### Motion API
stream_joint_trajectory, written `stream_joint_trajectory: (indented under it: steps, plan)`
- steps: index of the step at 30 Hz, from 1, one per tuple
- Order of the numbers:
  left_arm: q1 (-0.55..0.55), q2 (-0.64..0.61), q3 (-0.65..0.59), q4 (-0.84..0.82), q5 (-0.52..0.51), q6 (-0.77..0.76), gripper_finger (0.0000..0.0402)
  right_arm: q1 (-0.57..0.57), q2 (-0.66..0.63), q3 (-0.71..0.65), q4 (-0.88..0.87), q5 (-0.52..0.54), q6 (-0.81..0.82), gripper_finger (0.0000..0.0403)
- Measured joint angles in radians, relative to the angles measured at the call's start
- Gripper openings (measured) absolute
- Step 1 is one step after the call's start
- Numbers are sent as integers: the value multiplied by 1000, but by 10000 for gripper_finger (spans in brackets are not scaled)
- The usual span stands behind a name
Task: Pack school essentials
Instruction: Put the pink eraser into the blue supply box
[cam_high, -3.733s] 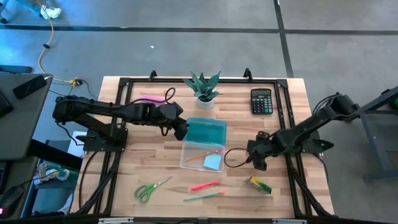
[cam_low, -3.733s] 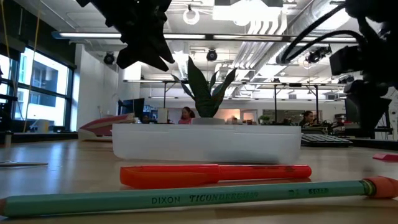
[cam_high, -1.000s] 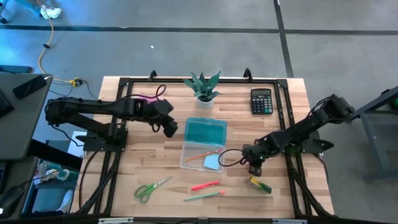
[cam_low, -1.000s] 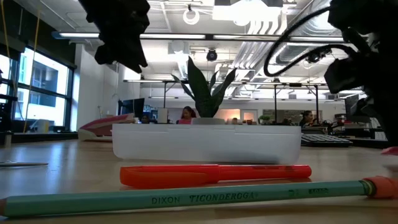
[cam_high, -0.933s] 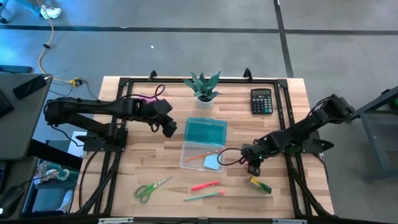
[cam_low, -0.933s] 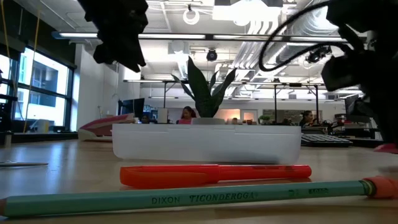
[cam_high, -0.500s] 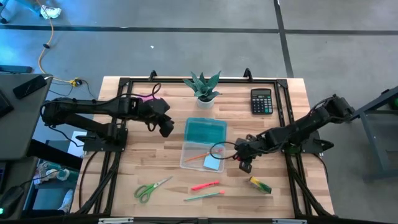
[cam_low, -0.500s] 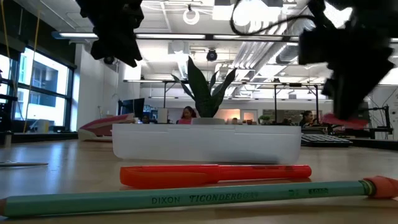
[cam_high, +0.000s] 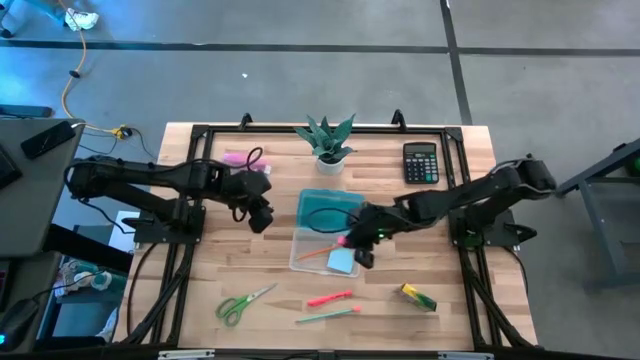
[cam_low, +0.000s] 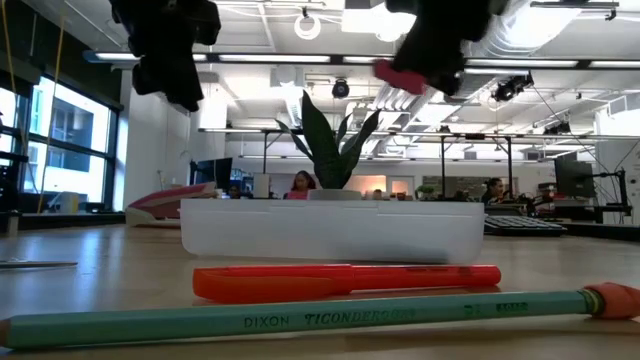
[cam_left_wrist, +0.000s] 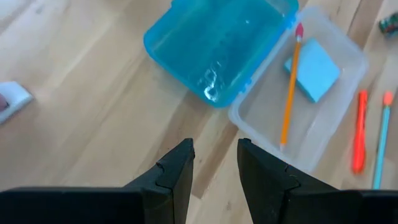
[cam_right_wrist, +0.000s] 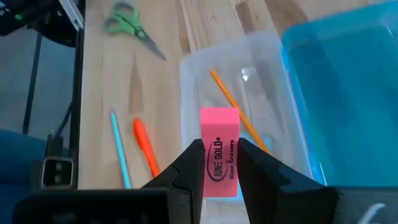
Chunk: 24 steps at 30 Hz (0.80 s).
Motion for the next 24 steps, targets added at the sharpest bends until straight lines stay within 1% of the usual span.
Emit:
stream_joint_trajectory:
  steps: [3, 5, 8, 12, 17, 20, 22, 24]
  plan:
    - [-32, 0, 0, -18, -5, -4, 113, -5, 84, 65, -27, -3, -17, 73]
    - [-49, 0, 0, -37, -5, -4, 113, -8, 135, 86, -31, -27, -26, 73]
    - [-68, 0, 0, -72, -7, -4, 113, -12, 201, 93, -39, -71, -30, 73]
    - [-79, 0, 0, -116, -7, -4, 113, -11, 265, 93, -54, -81, -11, 73]
    - [-81, 0, 0, -122, 12, -5, 113, -11, 298, 93, -89, -77, -17, 74]
    - [-81, 0, 0, -122, 17, -4, 113, -12, 297, 93, -123, -12, -13, 74]
    - [-80, 0, 0, -123, 20, -4, 113, -15, 295, 93, -136, -4, -10, 81]
    - [-76, 0, 0, -124, 38, -4, 113, -19, 295, 93, -130, -21, -2, 95]
